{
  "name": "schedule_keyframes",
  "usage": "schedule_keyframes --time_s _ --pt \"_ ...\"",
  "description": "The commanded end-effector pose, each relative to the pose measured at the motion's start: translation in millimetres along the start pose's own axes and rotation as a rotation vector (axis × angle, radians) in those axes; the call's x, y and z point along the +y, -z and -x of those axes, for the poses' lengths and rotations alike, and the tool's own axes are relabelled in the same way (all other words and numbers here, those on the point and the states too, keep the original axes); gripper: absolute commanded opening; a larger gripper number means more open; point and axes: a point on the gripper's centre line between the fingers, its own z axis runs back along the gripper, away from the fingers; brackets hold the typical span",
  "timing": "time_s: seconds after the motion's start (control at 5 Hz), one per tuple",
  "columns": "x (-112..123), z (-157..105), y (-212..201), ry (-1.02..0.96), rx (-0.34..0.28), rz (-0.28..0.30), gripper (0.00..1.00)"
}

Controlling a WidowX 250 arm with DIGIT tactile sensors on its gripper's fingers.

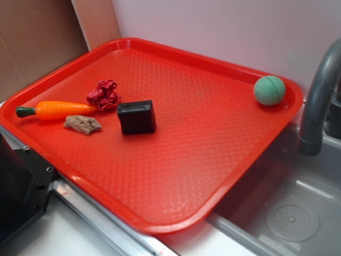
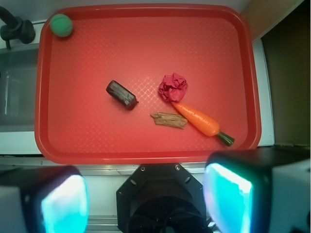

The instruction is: Grab the black box.

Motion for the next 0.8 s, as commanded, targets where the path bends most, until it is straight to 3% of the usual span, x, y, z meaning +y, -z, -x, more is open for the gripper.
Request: schedule_keyframes --time_s 0.0,0.2,0.6 --pt "0.0 0.0 0.0 0.000 0.000 0.000 1.00" --pt "-11.2 -22.4 29.1 0.188 -0.093 0.041 1.00" --pt "-11.2 -22.4 29.1 0.188 -0.093 0.041 1.00"
